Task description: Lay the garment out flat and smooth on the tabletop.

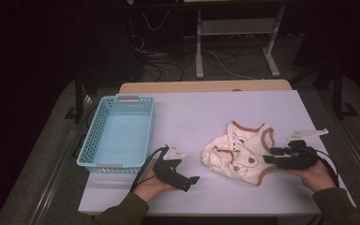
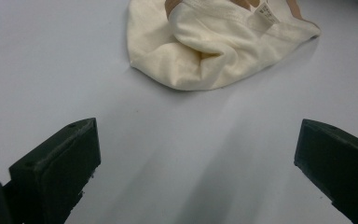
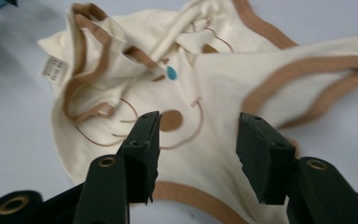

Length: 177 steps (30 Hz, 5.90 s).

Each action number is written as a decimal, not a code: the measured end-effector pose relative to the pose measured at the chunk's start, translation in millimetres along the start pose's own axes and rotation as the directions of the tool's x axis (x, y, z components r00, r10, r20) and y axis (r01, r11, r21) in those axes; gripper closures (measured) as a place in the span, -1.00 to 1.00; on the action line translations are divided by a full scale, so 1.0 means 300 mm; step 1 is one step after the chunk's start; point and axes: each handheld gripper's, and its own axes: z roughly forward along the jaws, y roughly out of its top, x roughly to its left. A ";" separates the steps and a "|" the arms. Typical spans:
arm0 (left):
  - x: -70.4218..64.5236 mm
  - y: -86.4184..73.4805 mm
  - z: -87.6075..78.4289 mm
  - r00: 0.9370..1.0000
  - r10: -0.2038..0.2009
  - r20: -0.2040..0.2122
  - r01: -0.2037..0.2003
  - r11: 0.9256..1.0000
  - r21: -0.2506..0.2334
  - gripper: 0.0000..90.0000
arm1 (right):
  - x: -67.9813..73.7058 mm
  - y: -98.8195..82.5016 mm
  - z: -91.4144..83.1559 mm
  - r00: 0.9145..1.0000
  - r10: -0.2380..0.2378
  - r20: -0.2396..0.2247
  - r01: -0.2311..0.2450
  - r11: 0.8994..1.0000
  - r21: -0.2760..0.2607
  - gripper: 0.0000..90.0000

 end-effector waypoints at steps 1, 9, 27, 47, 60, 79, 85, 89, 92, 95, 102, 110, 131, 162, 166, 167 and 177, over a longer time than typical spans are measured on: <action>-0.001 0.000 0.000 1.000 -0.001 0.000 0.001 1.000 0.003 -1.00 | 0.009 0.007 0.008 1.000 -0.007 -0.005 0.007 1.000 0.001 0.08; 0.002 -0.002 0.004 1.000 -0.011 0.000 0.011 1.000 -0.007 -1.00 | 0.064 0.055 0.062 0.998 -0.046 -0.041 0.046 0.999 0.002 0.15; 0.002 0.001 0.001 1.000 -0.011 -0.005 0.011 1.000 -0.009 -1.00 | 0.163 0.176 0.180 0.984 -0.118 -0.131 0.118 0.993 -0.010 0.52; 0.006 0.003 -0.010 1.000 0.000 0.000 0.000 1.000 -0.011 -1.00 | 0.233 0.294 0.320 0.973 -0.106 -0.203 0.104 0.994 -0.020 0.47; 0.002 0.002 -0.007 1.000 -0.010 -0.001 0.010 1.000 -0.023 -1.00 | 0.237 0.288 0.353 0.971 -0.099 -0.216 0.109 0.994 0.031 0.70; 0.006 0.003 -0.012 1.000 0.002 -0.003 -0.002 1.000 -0.016 -1.00 | 0.282 0.301 0.284 0.952 -0.174 -0.253 0.166 0.985 -0.051 0.90; 0.000 0.002 -0.008 1.000 -0.023 -0.006 0.022 0.999 -0.033 -1.00 | 0.317 0.291 0.243 0.939 -0.208 -0.273 0.197 0.978 -0.067 0.90; 0.003 0.003 -0.011 1.000 -0.016 -0.007 0.015 0.999 -0.032 -1.00 | 0.337 0.276 0.224 0.929 -0.229 -0.290 0.217 0.973 -0.072 0.90; 0.005 0.003 -0.013 1.000 -0.011 -0.007 0.011 1.000 -0.027 -1.00 | 0.347 0.260 0.217 0.924 -0.237 -0.299 0.228 0.971 -0.066 0.90; 0.005 0.003 -0.014 1.000 -0.012 -0.009 0.012 0.999 -0.030 -1.00 | 0.355 0.242 0.215 0.920 -0.243 -0.309 0.236 0.970 -0.058 0.90; 0.006 0.001 -0.015 1.000 -0.027 -0.013 0.026 0.999 -0.034 -1.00 | 0.376 0.201 0.215 0.912 -0.249 -0.326 0.254 0.967 -0.026 0.90; 0.005 0.001 -0.013 1.000 -0.024 -0.012 0.024 0.999 -0.030 -1.00 | 0.387 0.141 0.234 0.906 -0.236 -0.351 0.262 0.965 0.028 0.90; 0.006 0.001 -0.013 1.000 -0.014 -0.007 0.014 1.000 -0.023 -1.00 | 0.413 0.071 0.314 0.897 -0.261 -0.356 0.334 0.928 0.163 0.88; 0.005 0.002 -0.014 1.000 -0.011 -0.007 0.011 1.000 -0.020 -1.00 | 0.098 0.131 0.109 0.984 -0.077 -0.160 0.078 0.997 0.001 0.47; 0.005 0.002 -0.014 1.000 -0.011 -0.007 0.011 1.000 -0.021 -1.00 | 0.058 0.109 0.115 0.989 -0.050 -0.142 0.056 0.998 0.036 0.45; 0.005 0.002 -0.014 1.000 -0.013 -0.007 0.012 1.000 -0.023 -1.00 | 0.052 0.104 0.116 0.989 -0.045 -0.140 0.052 0.998 0.044 0.45; 0.003 0.002 -0.014 1.000 -0.013 -0.007 0.013 1.000 -0.022 -1.00 | 0.056 0.067 0.162 0.984 -0.048 -0.170 0.069 0.991 0.116 0.43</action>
